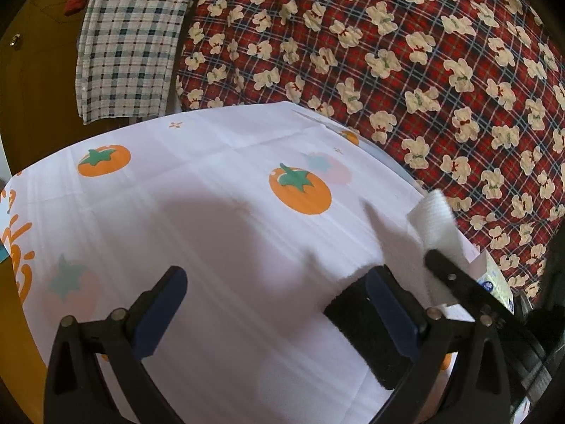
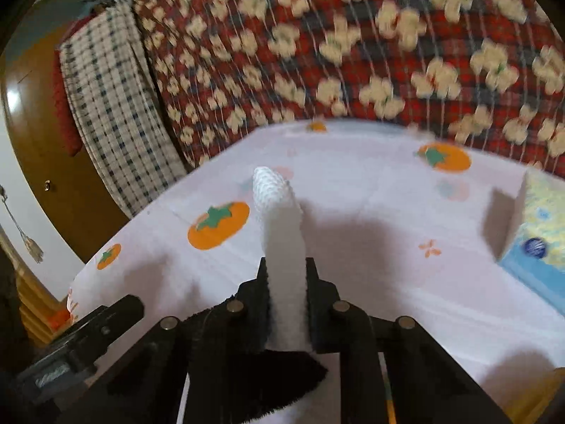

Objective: Organize soft objects
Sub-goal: 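Grasp the white knit glove by its cuff with the right gripper, then grasp the black square cloth with the left gripper while the right gripper holds the glove, then carry the white glove and black square cloth over the tin with both grippers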

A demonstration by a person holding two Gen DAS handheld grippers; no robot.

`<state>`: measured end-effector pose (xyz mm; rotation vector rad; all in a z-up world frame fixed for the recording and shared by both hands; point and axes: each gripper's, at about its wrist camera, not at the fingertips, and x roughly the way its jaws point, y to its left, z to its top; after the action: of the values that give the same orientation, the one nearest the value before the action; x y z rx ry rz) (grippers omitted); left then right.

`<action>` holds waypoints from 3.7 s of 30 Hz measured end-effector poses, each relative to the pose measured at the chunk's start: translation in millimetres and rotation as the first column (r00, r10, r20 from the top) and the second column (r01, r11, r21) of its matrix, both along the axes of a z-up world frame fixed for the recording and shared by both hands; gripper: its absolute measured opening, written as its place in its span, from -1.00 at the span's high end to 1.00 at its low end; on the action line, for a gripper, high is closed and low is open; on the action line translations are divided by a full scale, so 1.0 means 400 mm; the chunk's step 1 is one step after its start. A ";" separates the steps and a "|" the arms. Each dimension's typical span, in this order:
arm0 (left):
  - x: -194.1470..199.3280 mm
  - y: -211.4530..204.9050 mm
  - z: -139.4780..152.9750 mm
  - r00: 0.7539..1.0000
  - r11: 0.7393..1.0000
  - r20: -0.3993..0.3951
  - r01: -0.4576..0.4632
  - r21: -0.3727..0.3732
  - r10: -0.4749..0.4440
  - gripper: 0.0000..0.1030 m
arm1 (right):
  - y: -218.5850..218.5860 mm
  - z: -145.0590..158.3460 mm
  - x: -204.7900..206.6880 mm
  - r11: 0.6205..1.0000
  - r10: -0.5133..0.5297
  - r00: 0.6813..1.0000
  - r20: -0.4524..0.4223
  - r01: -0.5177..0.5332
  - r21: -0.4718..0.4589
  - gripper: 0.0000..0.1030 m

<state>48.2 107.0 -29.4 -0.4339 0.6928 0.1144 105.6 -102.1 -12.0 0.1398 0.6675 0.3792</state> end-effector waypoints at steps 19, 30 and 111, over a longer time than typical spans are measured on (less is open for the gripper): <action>0.059 -0.231 -0.017 0.982 0.988 -0.111 0.156 0.011 -0.154 -0.98 | -0.110 0.090 -0.145 0.975 -0.199 0.946 0.255 0.217 -0.043 0.65; 0.092 -0.286 -0.022 0.975 0.978 -0.172 0.165 0.130 -0.142 0.01 | -0.136 0.085 -0.141 0.977 -0.214 0.955 0.206 0.212 0.031 0.64; -0.235 -0.708 0.196 0.729 0.791 0.307 0.572 0.216 -0.611 0.55 | -0.566 0.127 -0.575 0.811 -0.562 0.734 0.381 0.580 0.079 0.65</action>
<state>-45.6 -176.3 49.1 -0.1016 0.4253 -0.5327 -124.5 -328.7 38.7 0.2137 0.2088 -0.2121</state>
